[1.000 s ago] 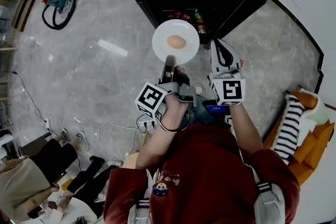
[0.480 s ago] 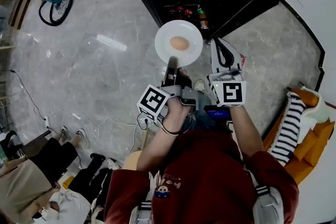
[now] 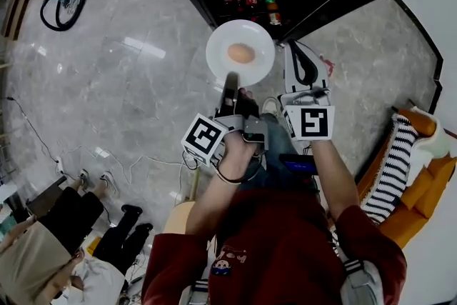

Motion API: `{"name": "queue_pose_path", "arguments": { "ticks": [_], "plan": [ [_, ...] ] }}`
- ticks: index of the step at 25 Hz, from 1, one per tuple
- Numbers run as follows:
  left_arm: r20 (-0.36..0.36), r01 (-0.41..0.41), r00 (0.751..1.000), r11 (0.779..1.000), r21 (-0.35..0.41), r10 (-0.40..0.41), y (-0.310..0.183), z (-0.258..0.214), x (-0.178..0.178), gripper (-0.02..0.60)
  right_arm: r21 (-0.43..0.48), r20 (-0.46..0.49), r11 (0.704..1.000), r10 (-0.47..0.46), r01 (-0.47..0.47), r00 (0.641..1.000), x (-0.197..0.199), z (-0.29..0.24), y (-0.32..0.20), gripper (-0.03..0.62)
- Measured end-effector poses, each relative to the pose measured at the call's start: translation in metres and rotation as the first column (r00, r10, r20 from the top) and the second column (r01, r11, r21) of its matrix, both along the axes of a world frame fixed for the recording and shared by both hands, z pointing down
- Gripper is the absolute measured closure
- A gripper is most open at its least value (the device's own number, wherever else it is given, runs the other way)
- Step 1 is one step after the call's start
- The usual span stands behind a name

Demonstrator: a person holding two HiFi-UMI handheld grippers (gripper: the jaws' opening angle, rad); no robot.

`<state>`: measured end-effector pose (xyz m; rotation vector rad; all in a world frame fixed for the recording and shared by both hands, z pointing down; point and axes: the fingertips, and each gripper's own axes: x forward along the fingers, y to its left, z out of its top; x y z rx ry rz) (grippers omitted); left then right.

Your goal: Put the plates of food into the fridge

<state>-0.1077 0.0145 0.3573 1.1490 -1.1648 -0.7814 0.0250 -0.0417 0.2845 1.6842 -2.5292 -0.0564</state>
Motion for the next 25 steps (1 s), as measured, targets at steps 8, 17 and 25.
{"name": "queue_pose_path", "arguments": {
  "ticks": [8, 17, 25],
  "plan": [
    [-0.031, 0.019, 0.999, 0.999, 0.032, -0.018, -0.007, 0.023, 0.005, 0.568, -0.007, 0.022, 1.0, 0.008, -0.008, 1.0, 0.013, 0.025, -0.001, 0.585],
    [-0.027, 0.063, 0.998, 0.997, 0.052, -0.062, -0.029, 0.064, 0.01, 0.566, 0.004, 0.029, 0.999, -0.034, 0.034, 0.999, 0.012, 0.068, -0.012, 0.585],
    [-0.057, 0.114, 0.992, 0.991, 0.076, -0.11, -0.052, 0.088, 0.018, 0.567, 0.028, 0.048, 1.0, 0.006, -0.007, 0.999, 0.028, 0.101, -0.03, 0.585]
  ]
}}
